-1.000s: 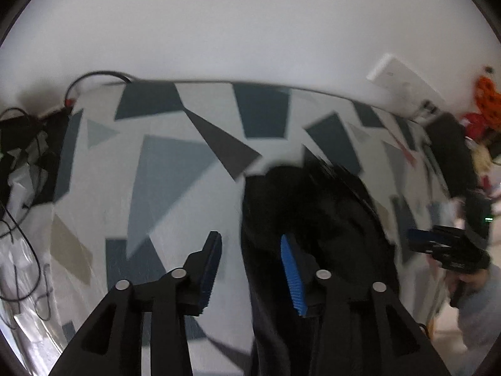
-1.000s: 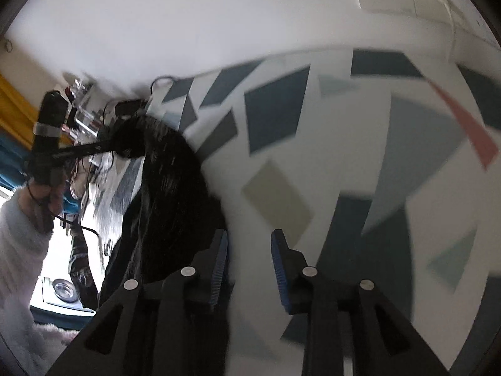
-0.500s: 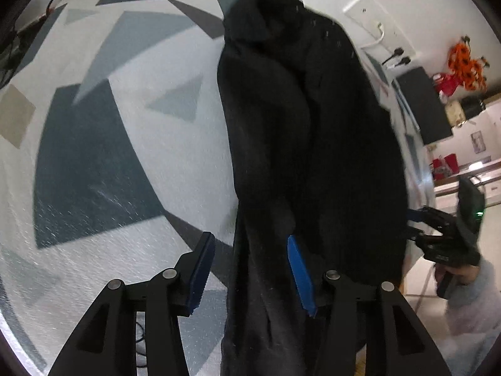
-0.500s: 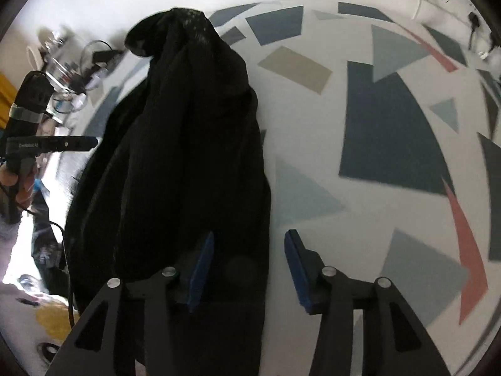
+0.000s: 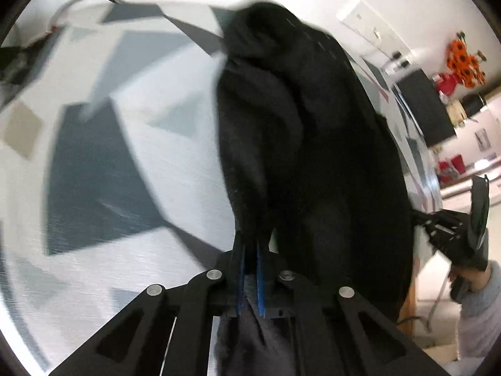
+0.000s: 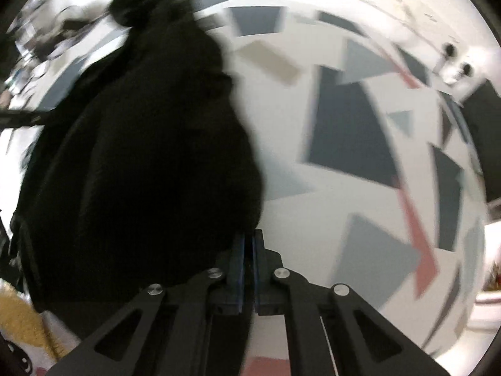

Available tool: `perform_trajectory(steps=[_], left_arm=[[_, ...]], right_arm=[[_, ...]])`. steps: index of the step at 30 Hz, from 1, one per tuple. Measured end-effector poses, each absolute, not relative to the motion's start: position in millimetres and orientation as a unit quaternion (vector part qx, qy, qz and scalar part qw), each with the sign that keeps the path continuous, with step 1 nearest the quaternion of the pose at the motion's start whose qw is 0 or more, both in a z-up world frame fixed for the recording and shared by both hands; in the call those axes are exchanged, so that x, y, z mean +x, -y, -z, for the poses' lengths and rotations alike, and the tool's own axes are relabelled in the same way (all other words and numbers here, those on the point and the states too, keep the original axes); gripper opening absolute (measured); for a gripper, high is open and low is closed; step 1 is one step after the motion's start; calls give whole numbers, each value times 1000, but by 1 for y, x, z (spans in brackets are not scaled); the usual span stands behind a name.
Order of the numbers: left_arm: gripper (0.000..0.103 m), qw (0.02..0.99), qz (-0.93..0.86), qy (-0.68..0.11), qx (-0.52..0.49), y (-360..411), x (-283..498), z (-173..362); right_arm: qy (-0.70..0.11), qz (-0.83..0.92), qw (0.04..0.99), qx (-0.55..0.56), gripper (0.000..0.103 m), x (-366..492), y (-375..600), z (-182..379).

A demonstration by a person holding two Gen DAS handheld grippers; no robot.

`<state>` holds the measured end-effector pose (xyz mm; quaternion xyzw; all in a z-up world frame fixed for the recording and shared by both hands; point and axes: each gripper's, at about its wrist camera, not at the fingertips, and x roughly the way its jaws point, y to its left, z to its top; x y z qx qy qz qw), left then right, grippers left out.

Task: Fold clothes
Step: 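Carry the held black garment over the patterned bed with both grippers, then lower the black garment onto the bed sheet with both grippers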

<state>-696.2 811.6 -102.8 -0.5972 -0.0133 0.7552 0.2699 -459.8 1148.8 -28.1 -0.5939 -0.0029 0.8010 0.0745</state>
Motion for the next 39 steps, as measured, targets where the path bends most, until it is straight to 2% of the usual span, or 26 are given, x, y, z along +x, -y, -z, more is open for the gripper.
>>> perform_trajectory(steps=[8, 16, 19, 23, 27, 34, 36, 37, 38, 39], left_arm=[[5, 164, -824, 33, -541, -744, -732, 59], [5, 121, -847, 34, -517, -715, -748, 45], [5, 121, -845, 28, -520, -714, -741, 46], [5, 125, -835, 14, -536, -715, -727, 55], [5, 127, -815, 23, -565, -707, -698, 71], [8, 166, -772, 4, -614, -711, -641, 96], [8, 181, -763, 3, -620, -714, -633, 97], [8, 189, -763, 6, -618, -714, -631, 93], [8, 200, -764, 11, -614, -714, -630, 86], [9, 209, -767, 13, -607, -713, -630, 78]], right_arm=[[-22, -828, 215, -518, 3, -481, -1240, -30], [-69, -847, 310, -426, 3, -502, -1309, -84], [-83, -846, 324, -415, 3, -503, -1318, -74], [-127, -815, 313, -471, 4, -496, -1332, -35], [-177, -782, 299, -518, 4, -455, -1327, 3], [-205, -743, 286, -569, 5, -376, -1290, 39], [-228, -746, 282, -559, 21, -363, -1285, 31], [-236, -749, 281, -552, 37, -358, -1283, 24], [-244, -751, 281, -545, 48, -354, -1281, 17], [-248, -759, 279, -533, 50, -350, -1277, 6]])
